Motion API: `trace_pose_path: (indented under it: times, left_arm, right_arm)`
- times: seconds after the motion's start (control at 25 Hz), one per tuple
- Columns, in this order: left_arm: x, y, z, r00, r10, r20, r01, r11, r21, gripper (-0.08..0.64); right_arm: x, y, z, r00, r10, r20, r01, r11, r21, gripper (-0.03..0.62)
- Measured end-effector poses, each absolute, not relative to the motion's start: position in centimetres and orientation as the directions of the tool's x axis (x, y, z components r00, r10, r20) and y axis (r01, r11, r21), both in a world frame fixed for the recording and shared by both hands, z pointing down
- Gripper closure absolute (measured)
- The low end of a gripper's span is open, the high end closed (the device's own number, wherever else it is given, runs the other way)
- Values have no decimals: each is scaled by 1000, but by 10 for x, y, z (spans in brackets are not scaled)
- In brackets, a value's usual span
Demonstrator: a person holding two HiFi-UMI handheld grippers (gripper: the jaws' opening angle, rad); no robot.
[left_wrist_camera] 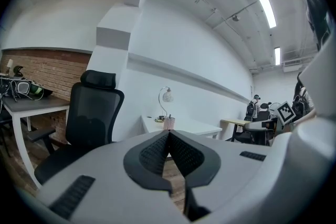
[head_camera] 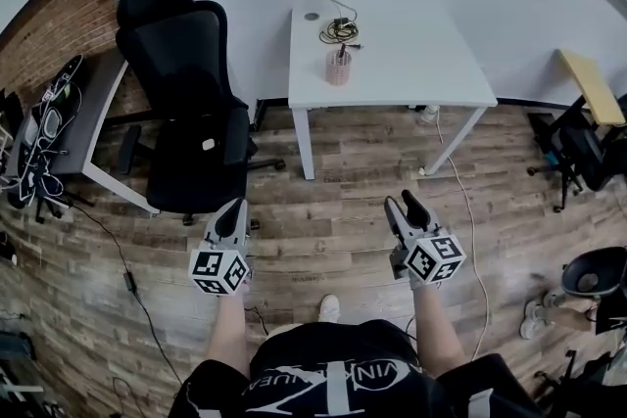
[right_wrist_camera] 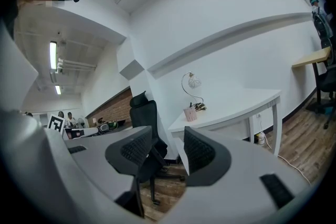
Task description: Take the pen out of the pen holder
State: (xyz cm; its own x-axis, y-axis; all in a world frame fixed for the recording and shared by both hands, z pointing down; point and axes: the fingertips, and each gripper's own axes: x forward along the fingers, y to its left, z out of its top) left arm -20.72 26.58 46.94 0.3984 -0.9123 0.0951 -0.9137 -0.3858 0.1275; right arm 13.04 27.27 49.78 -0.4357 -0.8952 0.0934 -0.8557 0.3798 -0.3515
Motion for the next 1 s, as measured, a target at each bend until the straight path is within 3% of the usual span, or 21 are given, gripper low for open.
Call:
trace_pose_path:
  times: [1.0]
  left_arm:
    - [-185, 191, 491, 434, -892, 128, -898, -417, 144, 548]
  right_arm:
    - [157, 215, 513, -395, -915, 86, -849, 328, -414, 413]
